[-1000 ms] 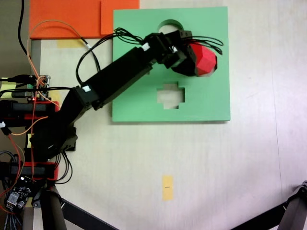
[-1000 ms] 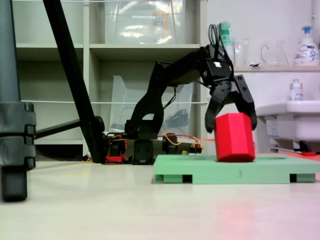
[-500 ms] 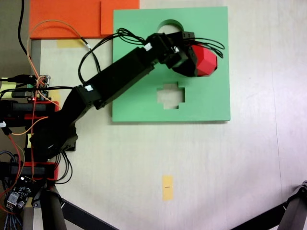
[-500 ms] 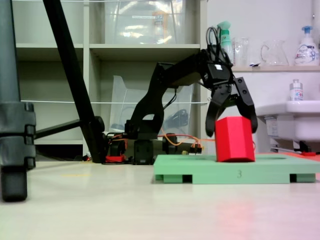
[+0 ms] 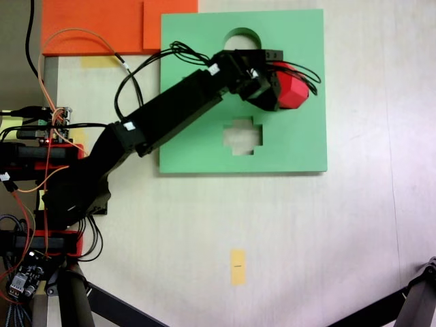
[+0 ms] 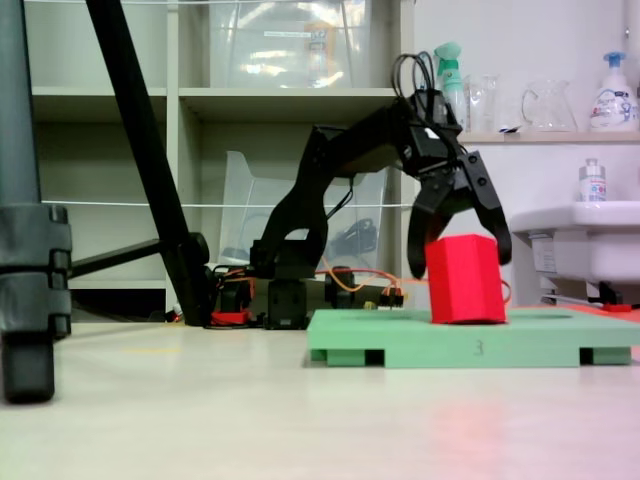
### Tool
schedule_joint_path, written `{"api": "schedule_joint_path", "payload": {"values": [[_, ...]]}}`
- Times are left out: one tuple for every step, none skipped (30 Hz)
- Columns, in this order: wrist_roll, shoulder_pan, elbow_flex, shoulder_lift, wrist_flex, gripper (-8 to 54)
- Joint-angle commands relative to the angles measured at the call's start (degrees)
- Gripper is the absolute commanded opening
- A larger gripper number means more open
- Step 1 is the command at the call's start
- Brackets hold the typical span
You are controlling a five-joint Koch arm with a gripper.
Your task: Put the octagonal pillar block into the corresponding hole
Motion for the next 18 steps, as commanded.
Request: {"api": "schedule_joint_path", "payload": {"values": [[1.85, 0.26, -4.48, 1.14, -1.58, 20.7], [1.85, 0.26, -4.83, 0.88, -1.58, 20.7], [1.76, 0.35, -5.01, 0.7, -1.67, 20.7], [1.76, 0.62, -5.62, 0.26, -1.67, 20.7], [1.76, 0.7, -5.89, 0.09, -1.67, 20.7], [1.76, 0.79, -6.42, -0.18, -1.67, 20.7], [1.67, 0.88, -6.77, -0.26, -1.67, 20.7], [1.58, 0.97, -7.12, -0.35, -1.67, 20.7], [1.41, 1.14, -7.56, -0.62, -1.67, 20.7], [1.32, 1.23, -7.82, -0.88, -1.67, 20.7], [1.23, 1.32, -8.09, -1.05, -1.67, 20.7], [0.97, 1.49, -8.61, -1.49, -1.76, 20.7], [0.62, 1.58, -8.96, -1.93, -1.76, 20.7], [0.53, 1.58, -9.05, -2.11, -1.76, 20.7], [0.62, 1.58, -9.05, -2.37, -1.67, 20.7], [0.62, 1.41, -8.96, -2.55, -1.32, 20.7], [0.62, 1.23, -8.96, -2.55, -0.7, 20.7], [0.7, 0.97, -8.96, -2.55, -0.26, 20.7]]}}
